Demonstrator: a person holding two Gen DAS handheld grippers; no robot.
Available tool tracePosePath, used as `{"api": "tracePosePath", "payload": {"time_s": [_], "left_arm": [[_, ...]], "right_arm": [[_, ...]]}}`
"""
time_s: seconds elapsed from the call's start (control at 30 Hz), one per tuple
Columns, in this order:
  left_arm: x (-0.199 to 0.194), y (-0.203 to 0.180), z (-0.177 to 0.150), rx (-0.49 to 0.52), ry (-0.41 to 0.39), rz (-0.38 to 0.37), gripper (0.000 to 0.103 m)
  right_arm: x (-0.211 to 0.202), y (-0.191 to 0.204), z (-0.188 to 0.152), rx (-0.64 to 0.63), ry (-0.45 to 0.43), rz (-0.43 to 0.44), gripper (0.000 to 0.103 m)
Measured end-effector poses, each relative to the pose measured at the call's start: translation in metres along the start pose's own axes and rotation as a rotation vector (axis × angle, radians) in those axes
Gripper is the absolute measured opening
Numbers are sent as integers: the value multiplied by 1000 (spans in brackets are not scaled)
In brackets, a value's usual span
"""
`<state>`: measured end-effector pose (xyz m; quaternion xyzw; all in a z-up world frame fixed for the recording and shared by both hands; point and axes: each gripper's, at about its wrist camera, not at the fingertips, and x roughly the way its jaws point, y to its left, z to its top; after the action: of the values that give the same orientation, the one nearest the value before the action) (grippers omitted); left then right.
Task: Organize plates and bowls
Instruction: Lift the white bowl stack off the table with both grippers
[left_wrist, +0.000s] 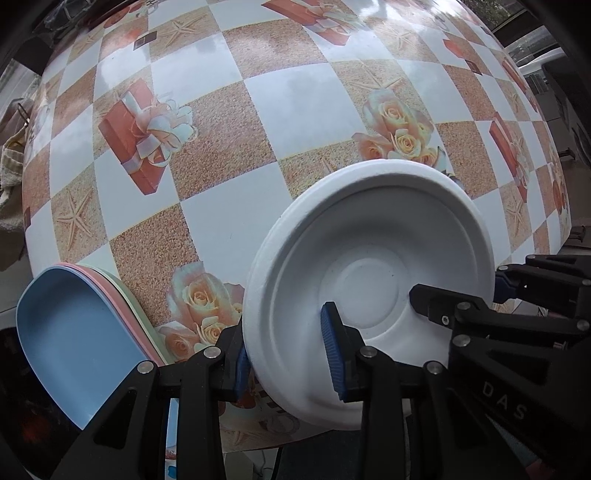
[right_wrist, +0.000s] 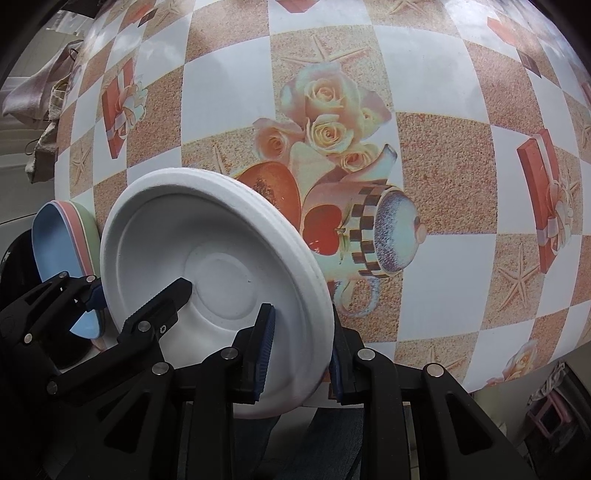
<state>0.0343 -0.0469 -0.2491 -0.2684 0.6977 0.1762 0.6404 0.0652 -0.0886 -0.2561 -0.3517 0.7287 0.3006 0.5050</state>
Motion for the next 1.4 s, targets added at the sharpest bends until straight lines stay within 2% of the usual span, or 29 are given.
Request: {"api": "tracePosePath", "payload": {"time_s": [1.1, 1.4], "left_arm": [[-2, -1, 2, 10, 2, 0, 37], [-7, -7, -4, 44, 5, 0, 36]], "right_arm": [[1, 0, 1, -3, 2, -5, 29], [1, 5, -8, 5, 16, -23, 29]]}}
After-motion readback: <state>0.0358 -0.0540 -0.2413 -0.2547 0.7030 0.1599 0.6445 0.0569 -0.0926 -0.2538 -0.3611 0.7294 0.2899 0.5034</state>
